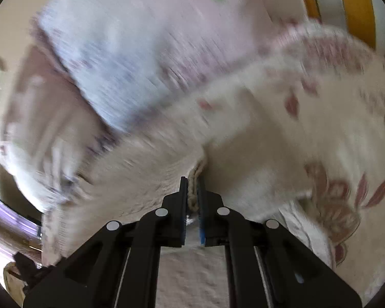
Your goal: Fold small clothes
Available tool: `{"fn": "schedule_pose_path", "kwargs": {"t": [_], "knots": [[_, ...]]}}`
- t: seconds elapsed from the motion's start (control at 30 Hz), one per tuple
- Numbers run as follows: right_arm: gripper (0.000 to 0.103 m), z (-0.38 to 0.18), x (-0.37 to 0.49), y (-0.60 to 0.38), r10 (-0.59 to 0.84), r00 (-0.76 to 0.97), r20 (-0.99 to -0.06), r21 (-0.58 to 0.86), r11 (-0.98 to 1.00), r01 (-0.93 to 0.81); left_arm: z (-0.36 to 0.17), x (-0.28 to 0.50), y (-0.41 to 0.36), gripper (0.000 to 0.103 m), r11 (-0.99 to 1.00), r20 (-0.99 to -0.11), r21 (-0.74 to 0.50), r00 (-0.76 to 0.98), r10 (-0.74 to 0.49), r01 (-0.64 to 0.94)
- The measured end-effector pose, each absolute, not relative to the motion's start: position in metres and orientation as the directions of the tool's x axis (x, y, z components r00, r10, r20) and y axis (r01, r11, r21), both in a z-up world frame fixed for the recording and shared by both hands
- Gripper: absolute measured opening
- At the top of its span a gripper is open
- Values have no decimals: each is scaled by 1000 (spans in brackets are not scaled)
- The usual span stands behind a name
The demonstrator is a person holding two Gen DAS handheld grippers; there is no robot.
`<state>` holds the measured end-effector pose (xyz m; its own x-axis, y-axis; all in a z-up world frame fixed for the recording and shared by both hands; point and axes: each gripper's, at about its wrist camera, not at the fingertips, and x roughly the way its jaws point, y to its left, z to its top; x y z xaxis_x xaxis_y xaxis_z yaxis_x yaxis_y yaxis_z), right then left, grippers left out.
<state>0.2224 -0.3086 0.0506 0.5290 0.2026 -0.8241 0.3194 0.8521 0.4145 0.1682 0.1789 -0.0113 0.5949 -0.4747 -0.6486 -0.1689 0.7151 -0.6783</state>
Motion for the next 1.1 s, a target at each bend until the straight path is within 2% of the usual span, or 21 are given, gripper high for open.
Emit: {"fn": "schedule_pose_path", "kwargs": {"t": [0.1, 0.17, 0.2, 0.23, 0.27, 0.33, 0.47, 0.7, 0.9, 1.03, 1.1], "knots": [[9, 44, 221, -311, 215, 514, -830, 417, 851, 318, -11, 168, 178, 4, 723, -655, -671, 590, -472, -166], [17, 48, 219, -312, 235, 508, -829, 430, 848, 309, -8, 165, 176, 6, 735, -659, -661, 583, -475, -148], [27, 50, 217, -313, 250, 505, -826, 442, 844, 303, -6, 163, 175, 9, 740, -658, -659, 581, -478, -138], [37, 53, 213, -313, 270, 507, -819, 458, 839, 293, -3, 158, 173, 19, 741, -650, -661, 585, -485, -119], [40, 57, 207, -315, 294, 518, -804, 481, 833, 273, 1, 154, 172, 31, 745, -643, -659, 589, -490, -100], [46, 64, 195, -316, 309, 529, -790, 492, 835, 246, 8, 143, 170, 42, 769, -642, -635, 599, -478, -67], [47, 71, 169, -327, 353, 525, -775, 518, 830, 206, 21, 116, 172, 56, 819, -648, -573, 618, -445, -12], [47, 79, 118, -368, 329, 511, -794, 492, 842, 221, 19, 70, 193, 59, 822, -650, -570, 603, -462, 15], [47, 70, 87, -382, 376, 449, -811, 511, 829, 229, 4, 45, 195, 58, 776, -634, -631, 567, -525, 12], [46, 62, 68, -378, 449, 421, -788, 564, 801, 202, 3, 33, 191, 56, 752, -619, -659, 550, -560, 24], [44, 60, 60, -378, 485, 412, -771, 592, 785, 184, 0, 28, 187, 51, 733, -607, -679, 535, -588, 35]]}}
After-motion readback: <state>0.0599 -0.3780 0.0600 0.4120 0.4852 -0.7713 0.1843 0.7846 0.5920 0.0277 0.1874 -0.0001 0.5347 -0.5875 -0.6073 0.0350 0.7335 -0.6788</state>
